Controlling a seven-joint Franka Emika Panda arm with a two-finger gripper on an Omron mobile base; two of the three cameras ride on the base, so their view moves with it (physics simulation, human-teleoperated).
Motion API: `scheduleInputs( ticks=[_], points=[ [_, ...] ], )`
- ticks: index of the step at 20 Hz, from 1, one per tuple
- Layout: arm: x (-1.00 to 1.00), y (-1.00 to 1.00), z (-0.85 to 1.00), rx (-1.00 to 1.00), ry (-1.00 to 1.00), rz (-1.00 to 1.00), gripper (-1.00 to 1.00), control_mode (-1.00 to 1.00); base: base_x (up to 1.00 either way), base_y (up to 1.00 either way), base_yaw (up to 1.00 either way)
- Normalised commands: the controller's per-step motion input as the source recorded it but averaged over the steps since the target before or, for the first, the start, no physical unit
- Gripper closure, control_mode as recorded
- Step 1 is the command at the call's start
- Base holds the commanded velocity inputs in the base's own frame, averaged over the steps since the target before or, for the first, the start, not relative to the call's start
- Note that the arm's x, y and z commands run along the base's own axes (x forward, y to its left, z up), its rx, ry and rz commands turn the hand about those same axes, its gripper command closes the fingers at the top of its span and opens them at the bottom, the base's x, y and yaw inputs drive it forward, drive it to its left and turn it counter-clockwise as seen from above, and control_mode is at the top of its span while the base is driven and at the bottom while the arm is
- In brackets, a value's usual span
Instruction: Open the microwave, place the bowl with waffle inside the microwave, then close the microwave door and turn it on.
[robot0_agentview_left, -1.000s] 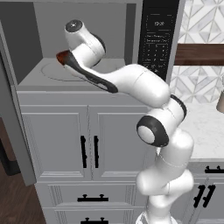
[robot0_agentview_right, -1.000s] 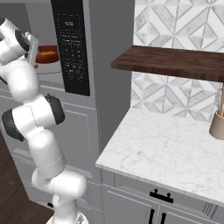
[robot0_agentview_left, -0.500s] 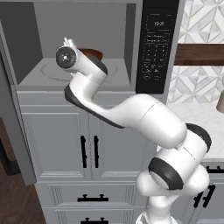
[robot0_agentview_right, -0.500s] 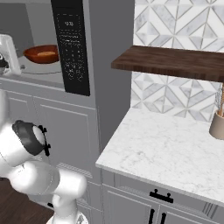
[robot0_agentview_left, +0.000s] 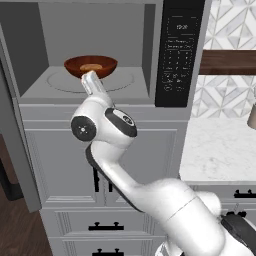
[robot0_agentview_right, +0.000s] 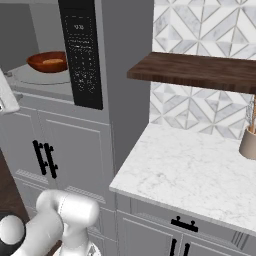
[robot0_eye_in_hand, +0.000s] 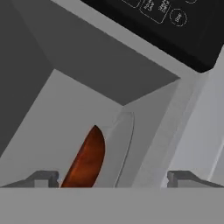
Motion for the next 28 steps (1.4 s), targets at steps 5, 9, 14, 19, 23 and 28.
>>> scheduleInputs(
  ticks=[5, 9, 14, 19, 23, 28],
  points=[
    [-0.97, 0.0, -0.26, 0.0, -0.02, -0.2, -1.0, -1.0, 0.0, 0.0, 0.0],
    [-0.66, 0.0, -0.41, -0.04, 0.0, -0.22, -1.0, -1.0, 0.0, 0.0, 0.0],
    [-0.1, -0.05, -0.48, -0.08, 0.0, -0.22, -1.0, -1.0, 0.0, 0.0, 0.0],
    [0.0, -0.03, -0.46, -0.13, -0.01, -0.17, -1.0, -1.0, 0.0, 0.0, 0.0],
    [0.0, 0.0, -0.46, -0.13, -0.06, -0.12, -1.0, -1.0, 0.0, 0.0, 0.0],
    [0.0, 0.4, -0.19, -0.19, -0.13, -0.06, -1.0, -1.0, 0.0, 0.0, 0.0]
  ],
)
